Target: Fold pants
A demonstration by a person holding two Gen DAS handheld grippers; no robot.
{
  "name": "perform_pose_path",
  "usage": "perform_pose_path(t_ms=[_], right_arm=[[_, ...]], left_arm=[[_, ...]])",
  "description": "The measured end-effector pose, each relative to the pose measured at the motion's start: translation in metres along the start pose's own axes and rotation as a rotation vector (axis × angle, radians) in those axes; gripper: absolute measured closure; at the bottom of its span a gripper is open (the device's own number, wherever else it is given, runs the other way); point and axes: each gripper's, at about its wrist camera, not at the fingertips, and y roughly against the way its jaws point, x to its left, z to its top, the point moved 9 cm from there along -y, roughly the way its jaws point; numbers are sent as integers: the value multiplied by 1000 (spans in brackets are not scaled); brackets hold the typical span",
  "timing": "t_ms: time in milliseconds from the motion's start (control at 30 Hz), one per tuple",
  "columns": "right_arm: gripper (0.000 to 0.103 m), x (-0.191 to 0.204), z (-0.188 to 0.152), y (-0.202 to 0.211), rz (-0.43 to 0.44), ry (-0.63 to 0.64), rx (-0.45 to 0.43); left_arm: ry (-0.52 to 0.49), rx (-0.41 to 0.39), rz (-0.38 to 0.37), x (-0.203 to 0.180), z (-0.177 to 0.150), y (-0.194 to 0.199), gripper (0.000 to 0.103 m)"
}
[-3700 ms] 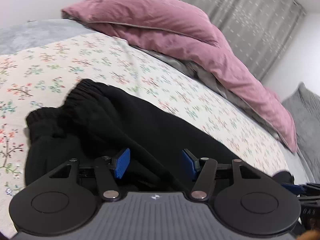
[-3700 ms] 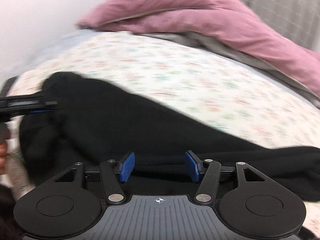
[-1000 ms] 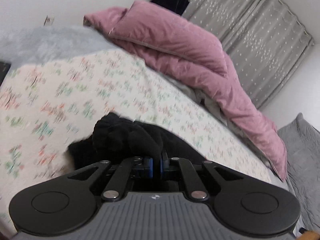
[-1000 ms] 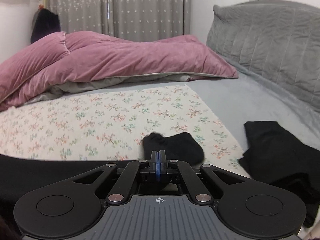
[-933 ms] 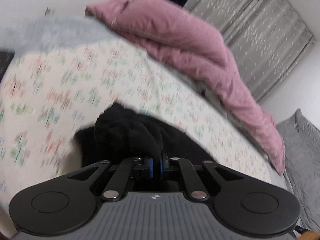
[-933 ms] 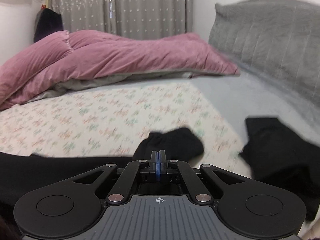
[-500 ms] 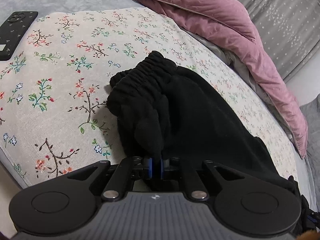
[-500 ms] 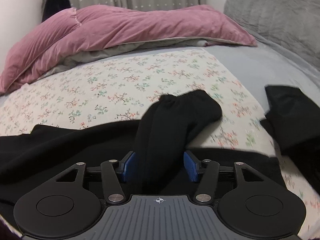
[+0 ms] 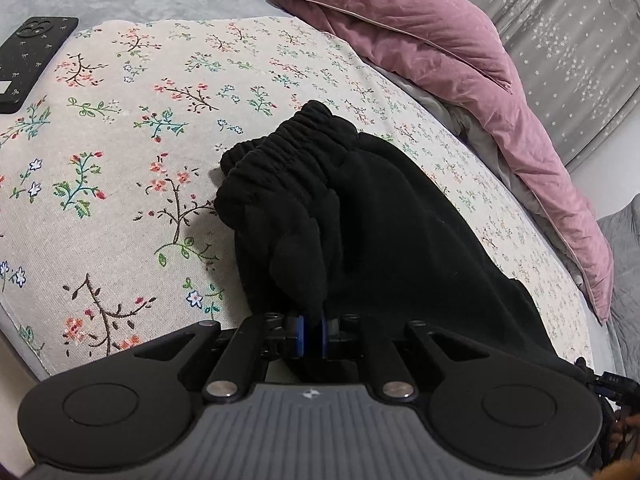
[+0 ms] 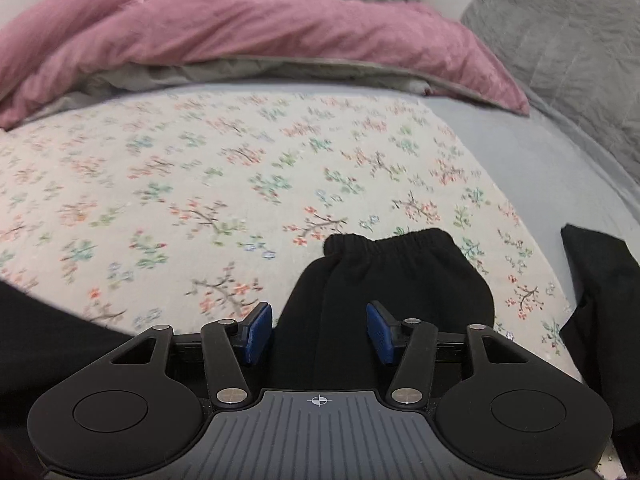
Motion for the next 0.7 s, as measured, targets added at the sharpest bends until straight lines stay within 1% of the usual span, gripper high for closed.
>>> perform_pose_path(t_ms=[33,67,100,133,167,233,300,367,467,567,633,700], right_arm=[[56,-1,0,-7,-16,1,22],[74,-2,-1,-13,-26,7,34],[98,-3,-1,-17,-42,21,43],[99,-6,-1,-19,-65,33,45],[100,-10,1,-15,-89,36,24],[100,-22,8,-1,-120,38,-35],[100,-42,18,21,-155,45,-104],[100,-67,22,42,-162,7,-140],[101,-106,20,77,-161,-71,-182],[101,-134,4,115,-150,-126,-228],[101,-144,-11,138,-134,-155,-256],[101,-152,-31,157,-118,-180,-272]], left_arm=[[-4,0,4,-1,0,-1,83],[-11,-1,9,-2,1,-1,84],[-20,-5,16,-3,2,-1,84],[-35,-14,24,-5,4,0,84],[-54,-24,33,-8,6,1,84],[-84,-47,40,-14,14,4,85],[-80,-61,26,-17,23,6,85],[-74,-74,9,-23,33,8,85],[-78,-85,-3,-29,46,8,85],[-75,-91,-19,-34,54,11,85],[-81,-102,-31,-35,58,18,85],[-101,-108,-24,-34,60,24,85]])
